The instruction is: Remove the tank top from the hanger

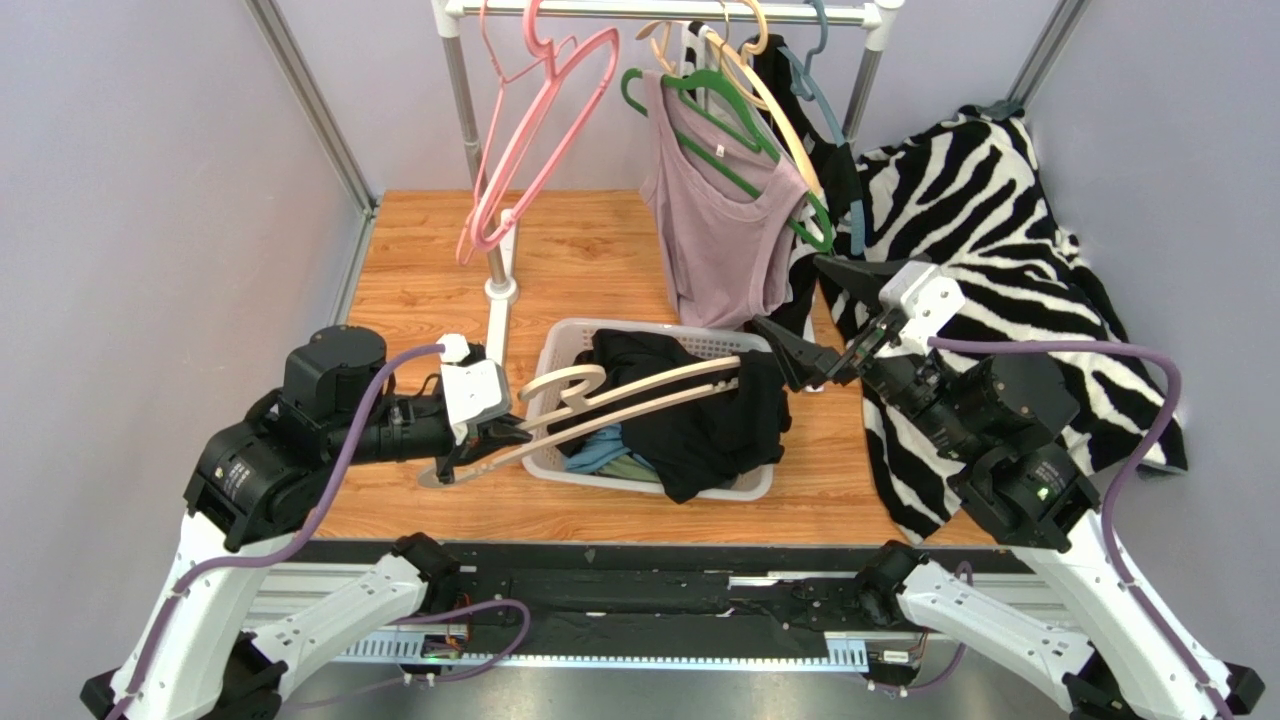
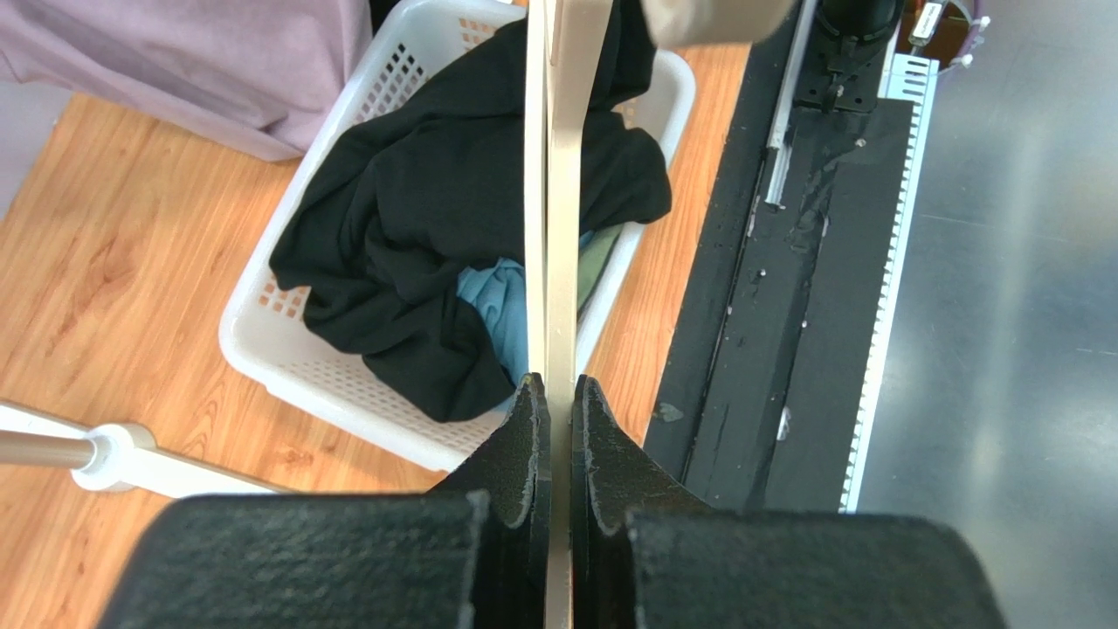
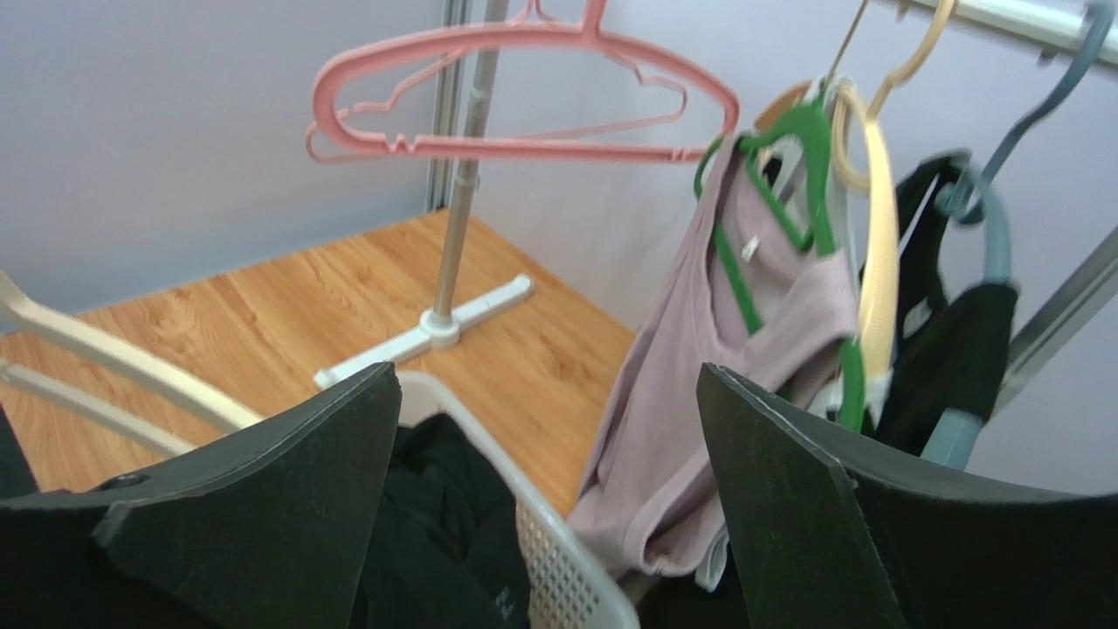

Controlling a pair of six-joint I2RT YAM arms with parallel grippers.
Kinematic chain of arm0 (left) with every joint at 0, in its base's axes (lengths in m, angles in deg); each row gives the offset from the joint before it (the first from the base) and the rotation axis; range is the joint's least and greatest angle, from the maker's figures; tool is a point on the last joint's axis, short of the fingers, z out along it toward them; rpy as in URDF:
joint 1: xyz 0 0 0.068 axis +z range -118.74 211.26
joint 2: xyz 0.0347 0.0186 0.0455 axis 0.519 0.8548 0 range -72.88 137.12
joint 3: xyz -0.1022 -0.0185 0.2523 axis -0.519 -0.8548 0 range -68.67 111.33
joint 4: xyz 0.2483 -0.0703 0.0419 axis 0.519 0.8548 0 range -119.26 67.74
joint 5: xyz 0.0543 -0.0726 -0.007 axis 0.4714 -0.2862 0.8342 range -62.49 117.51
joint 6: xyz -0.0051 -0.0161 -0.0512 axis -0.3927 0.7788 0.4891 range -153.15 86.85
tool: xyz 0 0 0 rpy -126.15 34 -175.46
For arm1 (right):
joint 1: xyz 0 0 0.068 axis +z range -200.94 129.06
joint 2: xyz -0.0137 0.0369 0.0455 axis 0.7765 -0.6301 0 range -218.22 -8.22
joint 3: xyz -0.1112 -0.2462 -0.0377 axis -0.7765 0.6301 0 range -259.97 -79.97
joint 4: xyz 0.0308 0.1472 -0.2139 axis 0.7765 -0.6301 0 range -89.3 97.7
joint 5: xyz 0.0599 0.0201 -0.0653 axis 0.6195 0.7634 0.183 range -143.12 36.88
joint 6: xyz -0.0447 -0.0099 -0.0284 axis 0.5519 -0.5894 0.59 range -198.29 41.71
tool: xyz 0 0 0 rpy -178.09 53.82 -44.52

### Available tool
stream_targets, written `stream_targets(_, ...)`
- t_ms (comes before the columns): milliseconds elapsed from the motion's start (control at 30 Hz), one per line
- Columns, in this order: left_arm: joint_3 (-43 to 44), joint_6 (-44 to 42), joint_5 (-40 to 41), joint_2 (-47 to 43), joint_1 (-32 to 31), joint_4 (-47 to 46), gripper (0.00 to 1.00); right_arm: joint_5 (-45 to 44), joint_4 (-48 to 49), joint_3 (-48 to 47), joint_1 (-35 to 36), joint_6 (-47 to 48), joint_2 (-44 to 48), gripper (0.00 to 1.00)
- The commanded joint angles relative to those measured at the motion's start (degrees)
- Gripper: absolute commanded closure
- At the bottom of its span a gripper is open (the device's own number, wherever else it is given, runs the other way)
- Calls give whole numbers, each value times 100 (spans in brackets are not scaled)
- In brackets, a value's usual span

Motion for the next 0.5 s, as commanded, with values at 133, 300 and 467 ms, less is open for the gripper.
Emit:
stream_targets(133,91,45,326,-142,35,-305,100,-353,-476,1107,-8,-1003,1158,11)
stream_targets(300,118,71,353,-90,35,-367,100,-353,-722,1521,-8,-1408,1487,15)
stream_targets(467,310,98,353,-11,44,-384,100,121,-750,1723,-16,-1812,1207,19)
